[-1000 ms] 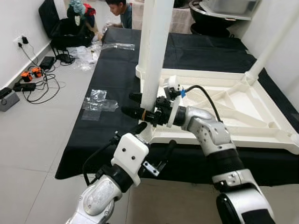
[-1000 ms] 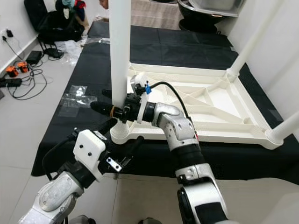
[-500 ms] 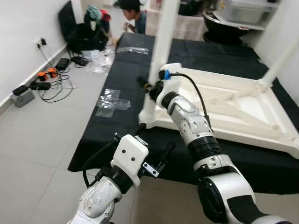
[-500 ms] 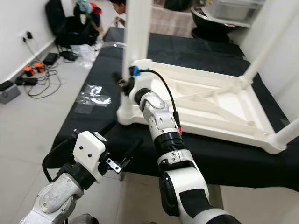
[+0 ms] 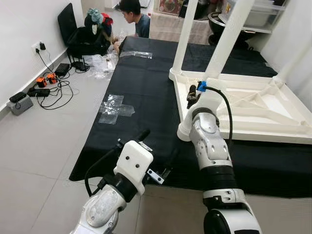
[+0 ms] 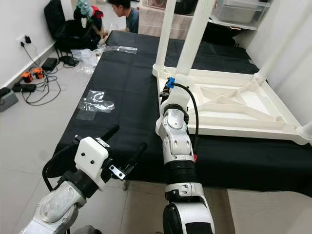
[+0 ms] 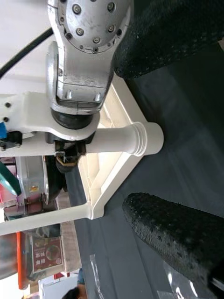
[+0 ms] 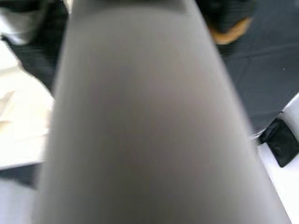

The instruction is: Building children table

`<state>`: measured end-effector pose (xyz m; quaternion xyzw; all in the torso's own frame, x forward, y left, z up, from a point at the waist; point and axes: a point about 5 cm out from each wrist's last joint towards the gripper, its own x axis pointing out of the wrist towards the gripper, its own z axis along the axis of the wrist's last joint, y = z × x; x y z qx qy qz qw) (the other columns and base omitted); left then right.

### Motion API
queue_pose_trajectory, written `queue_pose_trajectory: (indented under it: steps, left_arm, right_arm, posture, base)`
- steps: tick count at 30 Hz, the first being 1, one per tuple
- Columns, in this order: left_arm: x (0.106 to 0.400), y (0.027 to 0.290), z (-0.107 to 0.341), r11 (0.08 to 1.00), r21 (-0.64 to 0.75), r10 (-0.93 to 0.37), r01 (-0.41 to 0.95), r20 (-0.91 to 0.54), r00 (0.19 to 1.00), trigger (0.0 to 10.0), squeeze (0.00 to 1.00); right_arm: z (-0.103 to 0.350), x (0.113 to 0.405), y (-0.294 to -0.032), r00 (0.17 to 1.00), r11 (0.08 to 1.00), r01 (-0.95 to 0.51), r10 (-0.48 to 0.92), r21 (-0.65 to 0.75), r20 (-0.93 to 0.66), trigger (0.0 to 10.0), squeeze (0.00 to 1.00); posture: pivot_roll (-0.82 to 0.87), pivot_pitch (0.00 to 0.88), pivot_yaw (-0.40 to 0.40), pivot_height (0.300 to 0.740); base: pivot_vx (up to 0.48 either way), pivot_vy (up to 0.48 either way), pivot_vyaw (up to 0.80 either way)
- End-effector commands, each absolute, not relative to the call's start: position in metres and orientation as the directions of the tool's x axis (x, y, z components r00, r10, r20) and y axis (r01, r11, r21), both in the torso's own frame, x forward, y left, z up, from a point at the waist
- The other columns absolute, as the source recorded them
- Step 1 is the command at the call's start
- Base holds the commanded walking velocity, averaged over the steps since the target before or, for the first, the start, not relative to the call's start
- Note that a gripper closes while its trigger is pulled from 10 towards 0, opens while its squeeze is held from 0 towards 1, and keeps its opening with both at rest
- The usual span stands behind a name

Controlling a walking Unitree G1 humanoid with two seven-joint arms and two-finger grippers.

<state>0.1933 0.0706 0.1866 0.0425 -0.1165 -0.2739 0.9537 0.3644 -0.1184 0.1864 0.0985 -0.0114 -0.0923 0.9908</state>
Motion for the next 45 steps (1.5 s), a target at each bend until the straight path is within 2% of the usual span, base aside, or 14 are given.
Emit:
queue_pose_trajectory:
  steps: [1, 3, 4, 8, 10, 14, 20, 27, 28, 30, 33, 36, 38, 45]
  left_arm:
    - [0.193, 0.069, 0.184, 0.841, 0.145, -0.541, 0.521, 0.189, 0.820, 10.0, 0.00]
    - [0.193, 0.069, 0.184, 0.842, 0.144, -0.539, 0.520, 0.191, 0.820, 10.0, 0.00]
    - [0.194, 0.069, 0.184, 0.843, 0.144, -0.537, 0.518, 0.192, 0.821, 10.0, 0.00]
    - [0.195, 0.071, 0.185, 0.846, 0.146, -0.532, 0.512, 0.194, 0.824, 10.0, 0.00]
    - [0.195, 0.071, 0.185, 0.846, 0.147, -0.533, 0.513, 0.194, 0.823, 10.0, 0.00]
    - [0.195, 0.070, 0.186, 0.843, 0.145, -0.537, 0.517, 0.197, 0.820, 10.0, 0.00]
    - [0.195, 0.068, 0.186, 0.843, 0.146, -0.538, 0.518, 0.198, 0.819, 10.0, 0.00]
    - [0.194, 0.069, 0.186, 0.844, 0.146, -0.535, 0.516, 0.195, 0.822, 10.0, 0.00]
    - [0.194, 0.069, 0.186, 0.845, 0.146, -0.535, 0.515, 0.195, 0.822, 10.0, 0.00]
    - [0.194, 0.069, 0.186, 0.845, 0.146, -0.535, 0.515, 0.195, 0.822, 10.0, 0.00]
    - [0.193, 0.069, 0.185, 0.845, 0.144, -0.534, 0.514, 0.195, 0.823, 10.0, 0.00]
    - [0.193, 0.069, 0.185, 0.846, 0.143, -0.532, 0.513, 0.195, 0.824, 10.0, 0.00]
    - [0.193, 0.069, 0.185, 0.847, 0.144, -0.531, 0.512, 0.194, 0.825, 10.0, 0.00]
    - [0.194, 0.069, 0.184, 0.845, 0.144, -0.535, 0.515, 0.194, 0.822, 10.0, 0.00]
  right_arm:
    - [0.190, 0.366, -0.107, 0.987, 0.960, 0.152, -0.159, 0.236, 0.007, 10.0, 1.00]
    - [0.199, 0.369, -0.104, 0.989, 0.963, 0.119, -0.136, 0.243, 0.057, 10.0, 1.00]
    - [0.212, 0.374, -0.105, 0.985, 0.966, 0.055, -0.094, 0.253, 0.145, 10.0, 0.00]
    - [0.230, 0.381, -0.100, 0.964, 0.940, -0.189, 0.122, 0.285, 0.236, 10.0, 0.00]
    - [0.234, 0.377, -0.089, 0.824, 0.763, -0.564, 0.500, 0.316, 0.265, 10.0, 0.00]
    - [0.222, 0.356, -0.086, 0.553, 0.514, -0.831, 0.808, 0.213, 0.206, 10.0, 0.00]
    - [0.208, 0.345, -0.082, 0.390, 0.374, -0.917, 0.914, 0.139, 0.113, 10.0, 0.00]
    - [0.202, 0.353, -0.073, 0.418, 0.412, -0.907, 0.905, 0.081, 0.083, 10.0, 0.00]
    - [0.201, 0.358, -0.070, 0.455, 0.450, -0.890, 0.888, 0.074, 0.073, 0.0, 0.00]
    - [0.201, 0.358, -0.070, 0.455, 0.450, -0.890, 0.888, 0.074, 0.073, 0.0, 0.00]
    - [0.196, 0.383, -0.080, 0.813, 0.804, -0.580, 0.582, 0.132, 0.025, 0.0, 0.00]
    - [0.195, 0.388, -0.089, 0.889, 0.881, -0.456, 0.459, 0.129, 0.012, 0.0, 0.00]
    - [0.191, 0.390, -0.119, 0.994, 0.987, -0.103, 0.106, 0.127, -0.022, 0.0, 0.00]
    - [0.192, 0.370, -0.151, 0.941, 0.920, 0.335, -0.339, 0.201, -0.015, 0.0, 0.00]
  posture:
    - [0.09, 0.061, -0.114, 0.740]
    - [0.09, 0.060, -0.117, 0.740]
    - [0.09, 0.061, -0.118, 0.740]
    - [0.09, 0.063, -0.118, 0.740]
    - [0.09, 0.062, -0.118, 0.740]
    - [0.09, 0.064, -0.119, 0.740]
    - [0.09, 0.066, -0.121, 0.740]
    - [0.09, 0.068, -0.120, 0.740]
    - [0.09, 0.066, -0.121, 0.740]
    - [0.09, 0.066, -0.121, 0.740]
    - [0.09, 0.063, -0.124, 0.740]
    - [0.09, 0.062, -0.125, 0.740]
    - [0.09, 0.061, -0.122, 0.740]
    - [0.08, 0.054, -0.119, 0.740]
  base:
    - [0.000, 0.000, 0.00]
    - [0.000, 0.000, 0.00]
    - [0.000, 0.000, 0.00]
    - [0.000, 0.000, 0.00]
    - [0.000, 0.000, 0.00]
    - [0.000, 0.000, 0.00]
    - [0.000, 0.000, 0.00]
    - [0.000, 0.000, 0.00]
    - [0.000, 0.000, 0.00]
    - [0.000, 0.000, 0.00]
    - [0.000, 0.000, 0.00]
    - [0.000, 0.000, 0.00]
    - [0.000, 0.000, 0.00]
    - [0.000, 0.000, 0.00]
